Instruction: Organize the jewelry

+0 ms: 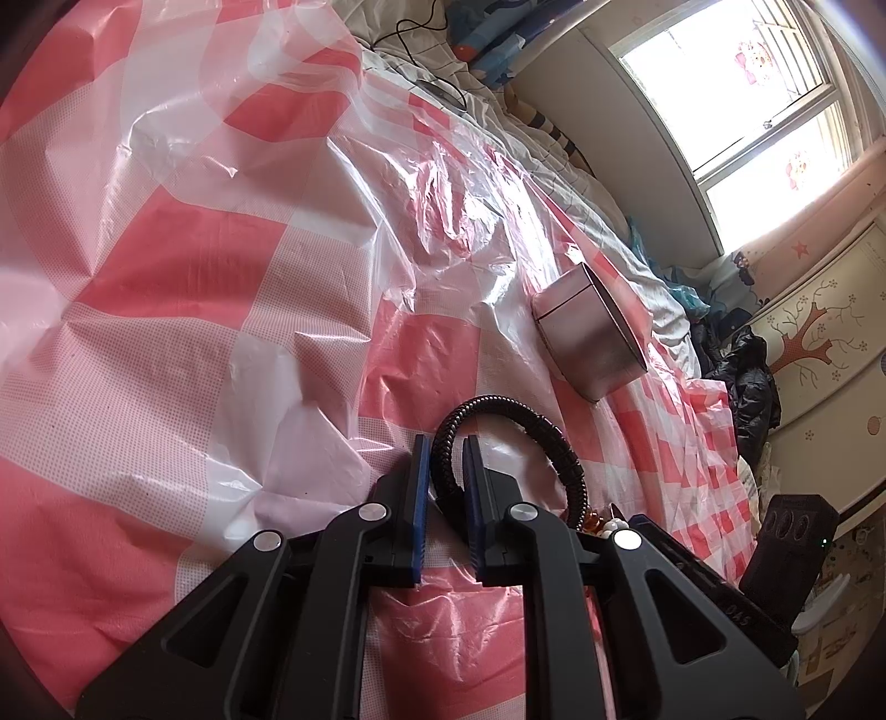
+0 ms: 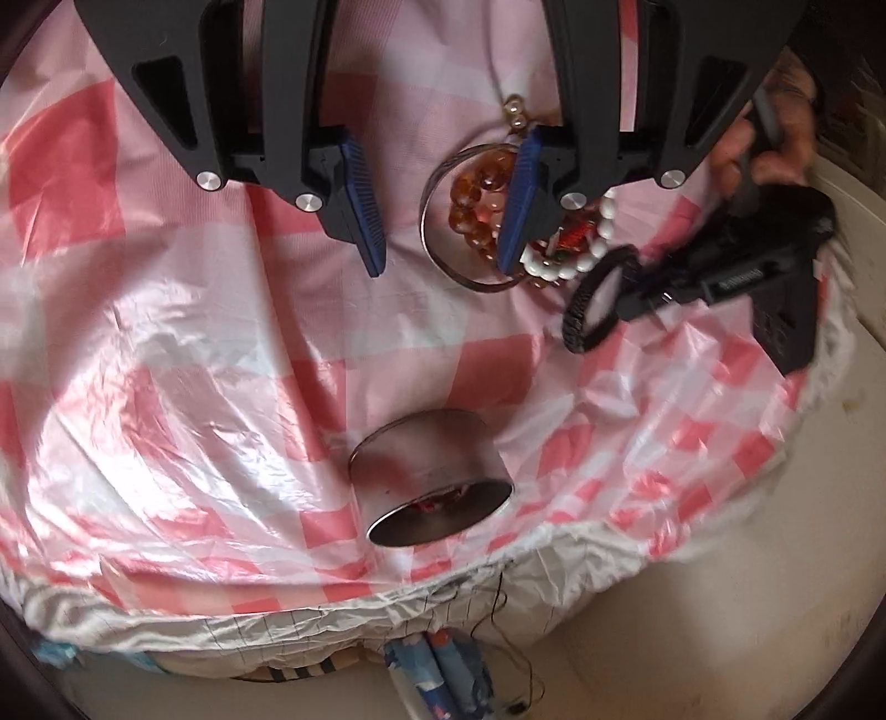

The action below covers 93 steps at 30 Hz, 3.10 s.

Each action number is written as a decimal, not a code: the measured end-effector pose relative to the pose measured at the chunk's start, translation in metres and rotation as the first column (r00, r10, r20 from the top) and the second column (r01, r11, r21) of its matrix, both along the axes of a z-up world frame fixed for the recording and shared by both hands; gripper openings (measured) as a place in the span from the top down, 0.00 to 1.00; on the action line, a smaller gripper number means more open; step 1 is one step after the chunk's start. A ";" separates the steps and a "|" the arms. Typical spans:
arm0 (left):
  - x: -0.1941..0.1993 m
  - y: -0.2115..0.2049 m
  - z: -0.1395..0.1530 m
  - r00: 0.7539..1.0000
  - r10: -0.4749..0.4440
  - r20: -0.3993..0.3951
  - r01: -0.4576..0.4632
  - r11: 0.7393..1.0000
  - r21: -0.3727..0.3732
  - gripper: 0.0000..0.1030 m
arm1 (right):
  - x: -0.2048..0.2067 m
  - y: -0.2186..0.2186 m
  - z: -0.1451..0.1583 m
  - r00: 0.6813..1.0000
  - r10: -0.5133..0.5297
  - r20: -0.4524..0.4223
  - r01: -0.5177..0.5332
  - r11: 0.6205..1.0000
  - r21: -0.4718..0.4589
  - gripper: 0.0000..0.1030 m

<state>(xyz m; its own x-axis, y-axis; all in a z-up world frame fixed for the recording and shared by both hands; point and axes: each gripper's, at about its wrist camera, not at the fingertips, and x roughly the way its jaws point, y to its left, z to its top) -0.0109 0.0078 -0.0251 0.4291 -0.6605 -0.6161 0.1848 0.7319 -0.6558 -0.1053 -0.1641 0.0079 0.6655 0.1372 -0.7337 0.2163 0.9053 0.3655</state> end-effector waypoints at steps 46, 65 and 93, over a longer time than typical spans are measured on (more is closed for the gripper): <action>0.000 0.000 0.000 1.000 -0.001 0.001 0.001 1.000 -0.001 0.87 | -0.033 -0.022 -0.010 0.989 -0.059 0.139 0.014 0.953 0.303 0.57; 0.000 0.000 -0.001 1.000 -0.001 0.001 0.001 1.000 -0.002 0.87 | -0.049 -0.031 -0.008 0.975 -0.118 0.190 0.043 0.933 0.356 0.41; -0.001 -0.002 0.001 1.000 -0.003 0.003 0.003 1.000 0.000 0.86 | -0.046 -0.035 -0.006 0.972 -0.029 0.234 -0.088 0.877 0.472 0.21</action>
